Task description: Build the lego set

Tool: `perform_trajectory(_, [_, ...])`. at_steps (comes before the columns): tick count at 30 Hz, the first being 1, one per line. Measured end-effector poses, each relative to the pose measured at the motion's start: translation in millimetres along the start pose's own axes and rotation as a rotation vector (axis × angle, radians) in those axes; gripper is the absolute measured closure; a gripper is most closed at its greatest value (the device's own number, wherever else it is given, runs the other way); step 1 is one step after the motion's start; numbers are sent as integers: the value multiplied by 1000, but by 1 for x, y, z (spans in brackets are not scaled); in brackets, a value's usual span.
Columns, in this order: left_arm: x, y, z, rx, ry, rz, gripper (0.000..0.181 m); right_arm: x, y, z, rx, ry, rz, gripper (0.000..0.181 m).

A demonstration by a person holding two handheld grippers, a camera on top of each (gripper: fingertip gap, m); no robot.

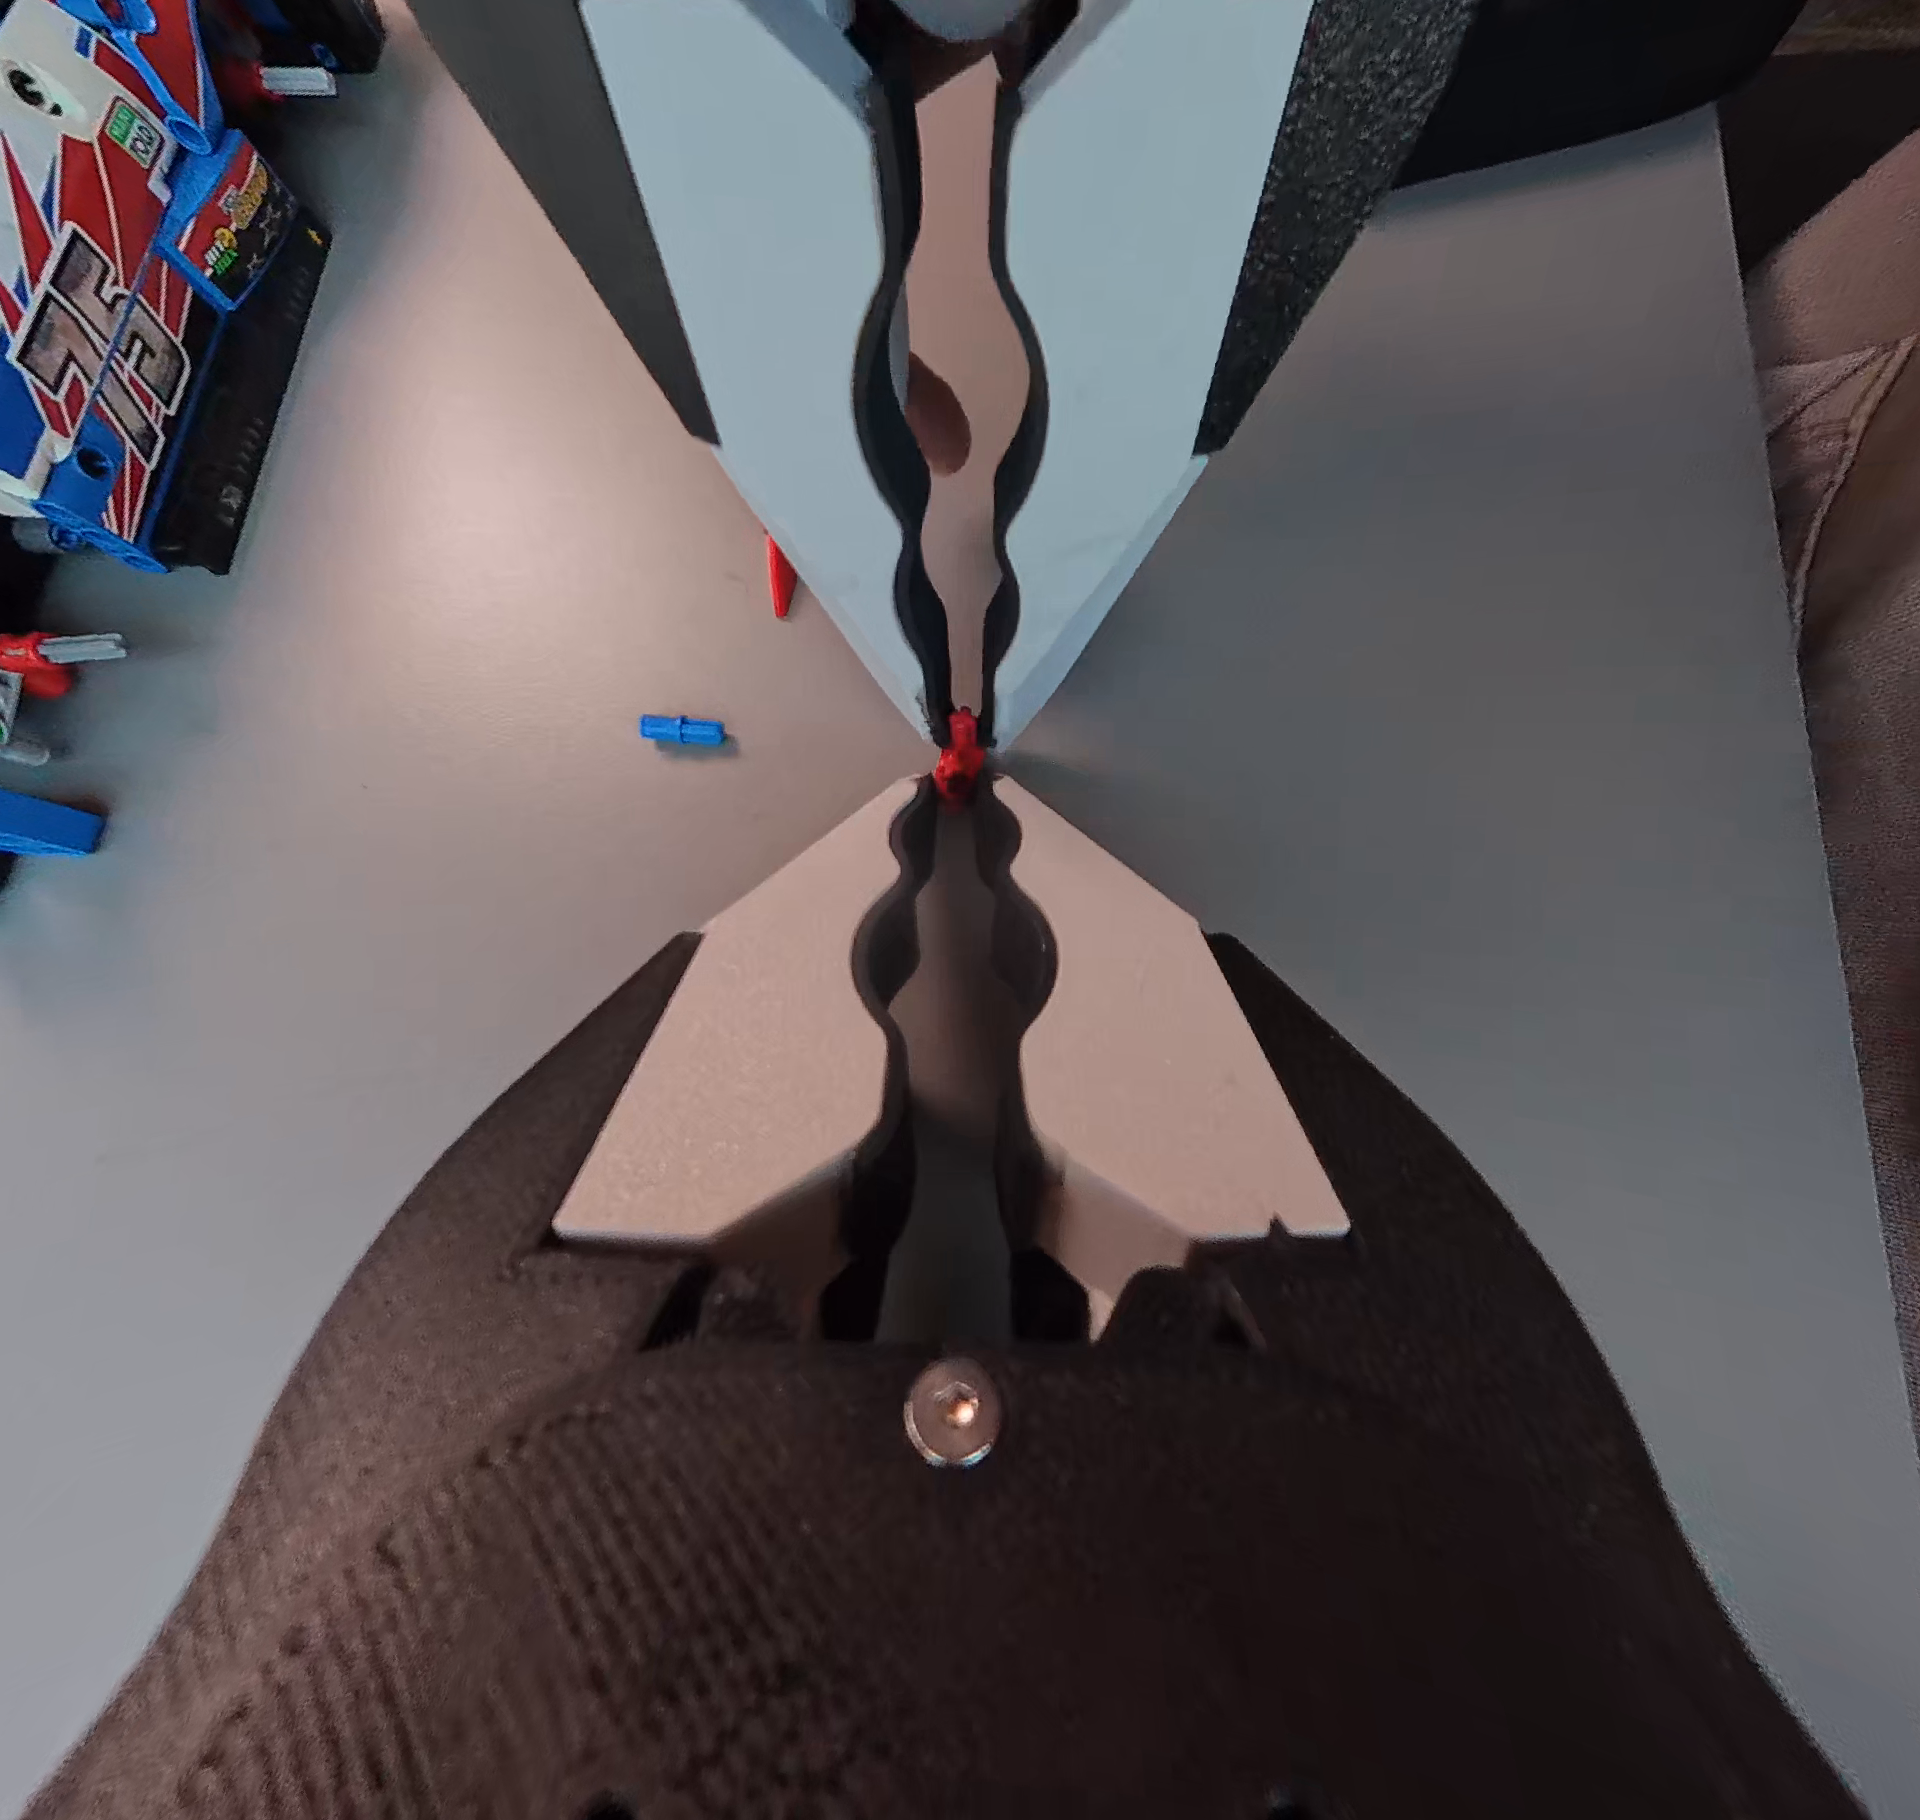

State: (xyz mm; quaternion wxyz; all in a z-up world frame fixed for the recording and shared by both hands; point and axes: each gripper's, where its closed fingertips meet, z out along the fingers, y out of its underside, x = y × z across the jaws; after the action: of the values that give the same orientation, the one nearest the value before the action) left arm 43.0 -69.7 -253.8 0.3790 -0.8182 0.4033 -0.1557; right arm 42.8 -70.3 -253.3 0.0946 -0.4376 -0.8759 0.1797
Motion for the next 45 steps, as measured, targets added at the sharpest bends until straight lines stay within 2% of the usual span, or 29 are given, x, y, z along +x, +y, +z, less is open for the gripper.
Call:
perform_trajectory(4, [-1,0,0,-4,-16,3,175,7,-7,-14,43,43,-14,172])
perform_trajectory(9, [0,0,1,-9,-11,-5,175,3,-7,-17,42,4,31,166])
perform_trajectory(15, [2,0,0,-14,-13,-9,176,0,-7,-8,42,-23,59,178])
perform_trajectory(26, [2,0,0,-11,-14,-31,176,-2,-6,-6,-66,-34,24,179])
perform_trajectory(34, [2,0,0,-1,-15,-34,176,-3,-5,-3,-66,-38,25,180])
perform_trajectory(40, [2,0,-1,4,-14,-16,176,-2,-8,-5,61,-7,43,178])
perform_trajectory(45, [-1,1,-5,23,16,-67,176,-3,-15,-25,223,46,-20,161])
